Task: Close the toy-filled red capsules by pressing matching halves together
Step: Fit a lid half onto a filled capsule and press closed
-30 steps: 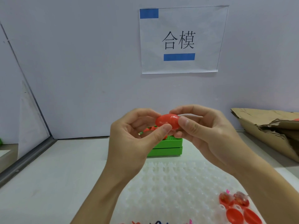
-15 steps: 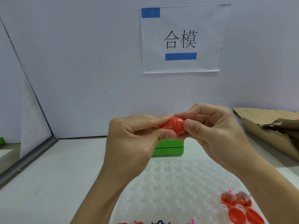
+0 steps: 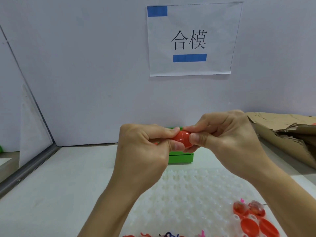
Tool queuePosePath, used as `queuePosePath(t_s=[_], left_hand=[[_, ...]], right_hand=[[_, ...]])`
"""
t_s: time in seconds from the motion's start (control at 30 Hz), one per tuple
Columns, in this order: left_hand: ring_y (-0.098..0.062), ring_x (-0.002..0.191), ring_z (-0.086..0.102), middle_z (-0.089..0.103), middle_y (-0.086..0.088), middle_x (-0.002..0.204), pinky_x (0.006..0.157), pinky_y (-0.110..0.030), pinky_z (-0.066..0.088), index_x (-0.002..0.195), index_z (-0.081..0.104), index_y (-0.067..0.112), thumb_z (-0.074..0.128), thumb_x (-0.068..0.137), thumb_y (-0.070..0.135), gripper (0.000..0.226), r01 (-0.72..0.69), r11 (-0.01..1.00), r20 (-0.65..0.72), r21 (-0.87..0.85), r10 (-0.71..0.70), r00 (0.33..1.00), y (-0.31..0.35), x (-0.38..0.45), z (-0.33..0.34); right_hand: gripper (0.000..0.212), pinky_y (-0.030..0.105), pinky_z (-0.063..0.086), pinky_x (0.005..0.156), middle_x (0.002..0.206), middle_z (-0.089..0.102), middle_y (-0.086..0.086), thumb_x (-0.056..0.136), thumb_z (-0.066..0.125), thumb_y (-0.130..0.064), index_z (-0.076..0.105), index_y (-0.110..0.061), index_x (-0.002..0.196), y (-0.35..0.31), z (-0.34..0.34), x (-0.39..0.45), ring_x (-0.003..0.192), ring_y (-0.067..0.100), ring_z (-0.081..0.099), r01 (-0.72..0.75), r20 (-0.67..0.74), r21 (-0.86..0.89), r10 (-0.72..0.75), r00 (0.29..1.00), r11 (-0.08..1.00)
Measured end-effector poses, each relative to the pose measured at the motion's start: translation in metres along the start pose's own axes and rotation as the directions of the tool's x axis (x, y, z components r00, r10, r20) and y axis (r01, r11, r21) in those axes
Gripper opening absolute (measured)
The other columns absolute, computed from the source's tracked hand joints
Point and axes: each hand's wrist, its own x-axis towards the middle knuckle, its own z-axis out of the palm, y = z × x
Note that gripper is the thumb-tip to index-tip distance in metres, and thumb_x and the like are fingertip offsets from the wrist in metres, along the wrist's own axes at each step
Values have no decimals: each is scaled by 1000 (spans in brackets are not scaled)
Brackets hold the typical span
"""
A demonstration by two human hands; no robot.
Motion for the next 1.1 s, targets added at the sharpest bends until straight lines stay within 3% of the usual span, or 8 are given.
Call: queuePosePath(t_s=[0.17,0.37,0.53,0.57,0.77,0.97,1.1], left_hand=[[-4,63,72,75,7,68,63,-13,54,75,81,12,76,79,-8,22,-19,999,-11,28,19,1000,-4,-1,4],[-15,62,71,74,1,69,60,-36,57,81,81,15,67,81,7,17,-107,981,-66,161,119,991,-9,-5,12],[-3,75,68,76,10,85,68,-19,54,99,79,15,73,81,14,19,-226,950,-21,214,236,972,-10,-7,17],[-2,79,68,75,12,88,71,-17,54,104,78,17,72,83,17,22,-216,959,-7,184,221,975,-10,-7,18],[-12,101,68,70,13,103,85,-28,57,122,69,23,76,81,36,44,-40,998,40,-51,42,998,-16,-7,23],[-14,87,69,70,10,90,75,-23,57,98,66,32,74,77,45,25,53,990,51,-130,-46,998,-15,-5,18],[-13,83,69,69,10,85,73,-23,57,93,63,32,76,79,46,23,58,991,77,-117,-50,996,-16,-5,17]], right_hand=[[31,33,62,61,68,76,7,78,71,16,77,-14,73,4,4,1,58,28,73,-27,-32,-55,25,999,998],[30,29,61,60,67,76,5,82,70,12,76,-15,69,10,5,0,57,23,73,-64,-80,-119,54,995,991],[10,26,60,67,76,77,10,86,71,-4,74,-8,77,8,-8,2,67,27,75,-166,1,-53,167,986,985],[4,26,59,69,79,77,11,84,72,-12,74,-10,80,6,-11,2,71,27,75,-201,29,-26,202,979,979],[34,21,58,72,87,76,16,70,72,-38,72,-12,93,6,-17,4,78,25,74,-326,133,187,305,943,927],[33,21,56,68,84,74,16,90,66,-38,72,-6,99,6,-10,4,74,21,71,-331,201,237,287,937,913],[29,24,57,72,84,74,16,82,72,-39,76,-15,97,6,-10,3,77,27,68,-314,186,163,284,941,935]])
